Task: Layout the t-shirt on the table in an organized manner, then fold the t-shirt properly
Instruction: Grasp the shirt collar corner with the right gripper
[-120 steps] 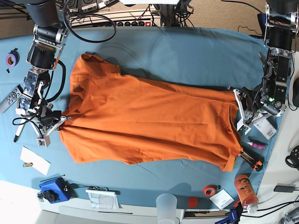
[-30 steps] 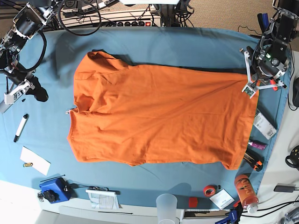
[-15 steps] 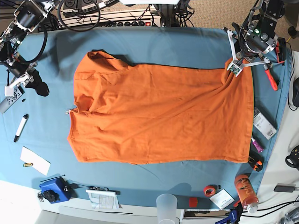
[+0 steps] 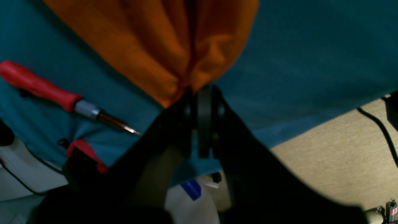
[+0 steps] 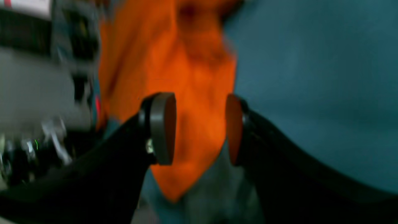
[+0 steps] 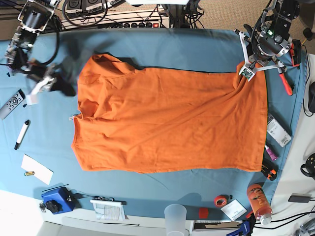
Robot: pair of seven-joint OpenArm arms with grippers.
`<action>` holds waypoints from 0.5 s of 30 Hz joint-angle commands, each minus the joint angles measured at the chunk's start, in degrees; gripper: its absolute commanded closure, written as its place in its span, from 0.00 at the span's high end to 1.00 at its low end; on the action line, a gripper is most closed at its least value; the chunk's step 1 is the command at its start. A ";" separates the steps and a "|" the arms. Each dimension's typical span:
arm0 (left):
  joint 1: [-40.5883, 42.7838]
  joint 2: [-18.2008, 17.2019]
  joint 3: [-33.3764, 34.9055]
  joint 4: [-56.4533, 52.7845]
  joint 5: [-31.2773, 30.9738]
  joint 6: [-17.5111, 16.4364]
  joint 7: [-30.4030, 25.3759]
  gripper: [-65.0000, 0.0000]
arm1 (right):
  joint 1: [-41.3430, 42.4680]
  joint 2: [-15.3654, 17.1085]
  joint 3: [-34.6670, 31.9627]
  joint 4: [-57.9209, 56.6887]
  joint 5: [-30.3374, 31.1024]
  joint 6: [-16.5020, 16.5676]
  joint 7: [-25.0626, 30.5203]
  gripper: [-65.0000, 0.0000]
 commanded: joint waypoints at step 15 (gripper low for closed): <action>-0.17 -0.63 -0.42 0.92 0.46 0.20 -1.29 0.00 | -7.21 0.22 1.22 2.86 1.64 -0.14 0.47 0.40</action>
